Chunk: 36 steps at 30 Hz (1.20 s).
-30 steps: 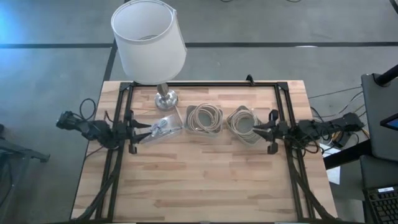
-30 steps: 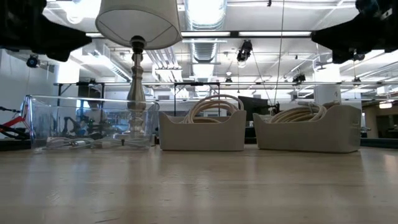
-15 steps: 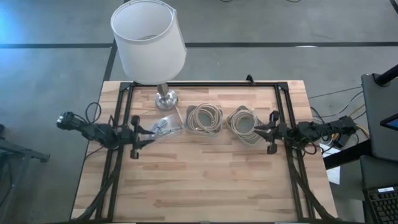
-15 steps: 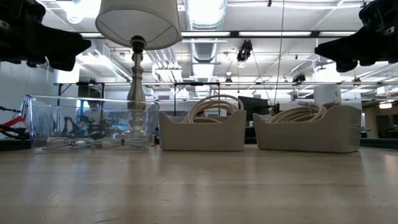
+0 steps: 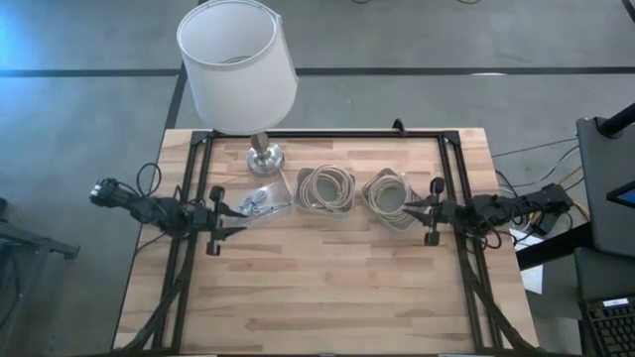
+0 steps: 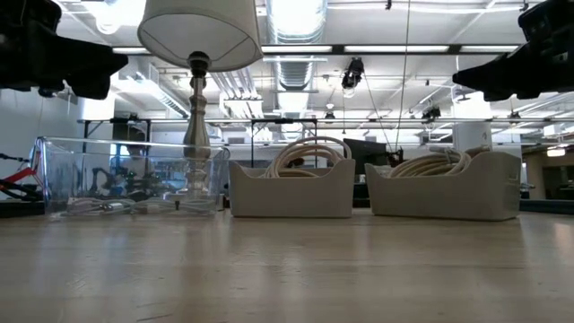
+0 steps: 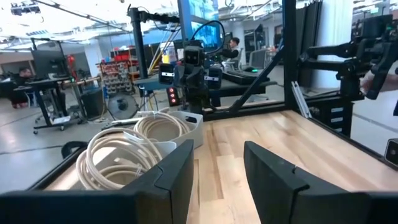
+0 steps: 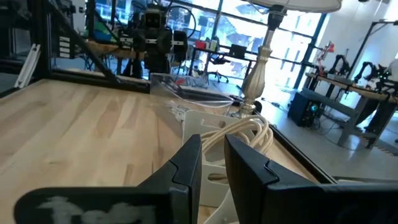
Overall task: Pick & Place USB Port
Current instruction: Return to Home Position
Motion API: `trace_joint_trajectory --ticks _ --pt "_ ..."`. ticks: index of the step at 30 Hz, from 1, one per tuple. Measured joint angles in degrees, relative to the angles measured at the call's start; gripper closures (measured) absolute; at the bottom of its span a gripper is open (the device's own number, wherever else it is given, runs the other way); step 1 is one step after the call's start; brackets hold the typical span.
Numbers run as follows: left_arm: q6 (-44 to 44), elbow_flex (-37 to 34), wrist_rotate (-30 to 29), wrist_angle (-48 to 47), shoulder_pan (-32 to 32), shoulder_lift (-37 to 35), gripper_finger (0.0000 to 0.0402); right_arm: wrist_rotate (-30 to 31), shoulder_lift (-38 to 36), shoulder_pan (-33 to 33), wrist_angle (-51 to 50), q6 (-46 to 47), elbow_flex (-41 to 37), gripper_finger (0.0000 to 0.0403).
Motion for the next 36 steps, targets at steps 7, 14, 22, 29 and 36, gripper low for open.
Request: trace_joint_trajectory --ticks 7,14,22,29,36 --pt "-0.88 0.0 -0.11 -0.09 0.0 0.04 0.0257 -0.06 0.06 0.0 0.01 2.51 0.0 0.0339" --pt "-0.97 -0.02 -0.13 -0.13 0.0 0.04 0.0257 -0.06 0.06 0.0 0.01 2.47 0.0 0.0339" --pt "-0.97 -0.02 -0.13 -0.02 0.0 0.04 0.0257 -0.06 0.06 -0.02 0.01 2.12 0.0 0.0339" --pt "-0.97 -0.04 -0.15 0.02 0.0 0.06 0.0257 -0.06 0.06 -0.02 0.01 2.13 0.0 0.0339" --pt "-0.97 -0.07 -0.15 0.05 0.0 0.06 0.0257 -0.06 0.08 -0.02 0.01 2.24 0.0 0.0339"
